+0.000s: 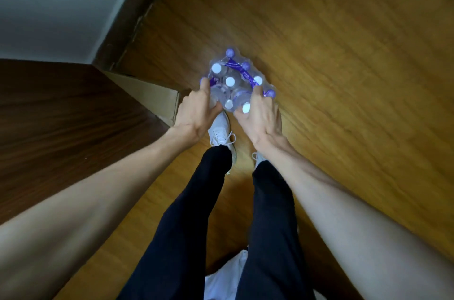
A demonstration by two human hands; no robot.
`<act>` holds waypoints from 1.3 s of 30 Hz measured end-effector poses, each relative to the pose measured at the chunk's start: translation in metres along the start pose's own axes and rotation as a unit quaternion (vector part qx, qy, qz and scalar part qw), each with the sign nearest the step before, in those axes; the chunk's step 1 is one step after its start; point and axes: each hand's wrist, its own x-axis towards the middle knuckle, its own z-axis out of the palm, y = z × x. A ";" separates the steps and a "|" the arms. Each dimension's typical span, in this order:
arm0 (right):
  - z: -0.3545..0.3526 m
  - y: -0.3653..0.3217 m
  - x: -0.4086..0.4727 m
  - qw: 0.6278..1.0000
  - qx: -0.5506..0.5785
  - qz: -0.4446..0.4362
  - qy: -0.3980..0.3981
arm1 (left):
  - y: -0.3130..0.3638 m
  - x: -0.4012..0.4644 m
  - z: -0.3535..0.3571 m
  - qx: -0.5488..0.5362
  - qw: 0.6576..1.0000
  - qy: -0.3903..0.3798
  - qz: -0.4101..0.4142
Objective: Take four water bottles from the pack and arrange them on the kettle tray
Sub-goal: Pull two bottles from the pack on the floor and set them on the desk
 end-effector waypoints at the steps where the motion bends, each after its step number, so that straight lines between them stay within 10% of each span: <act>1: -0.012 -0.004 -0.012 1.000 -0.002 -0.011 0.007 | 0.007 -0.012 -0.011 0.003 1.000 0.012 0.009; 19: -0.285 -0.119 -0.230 0.960 0.125 -0.235 0.090 | 0.107 -0.290 -0.251 -0.150 0.964 0.217 -0.017; 39: -0.427 -0.365 -0.456 0.817 0.080 -0.570 0.030 | 0.038 -0.569 -0.460 -0.206 0.789 0.547 -0.186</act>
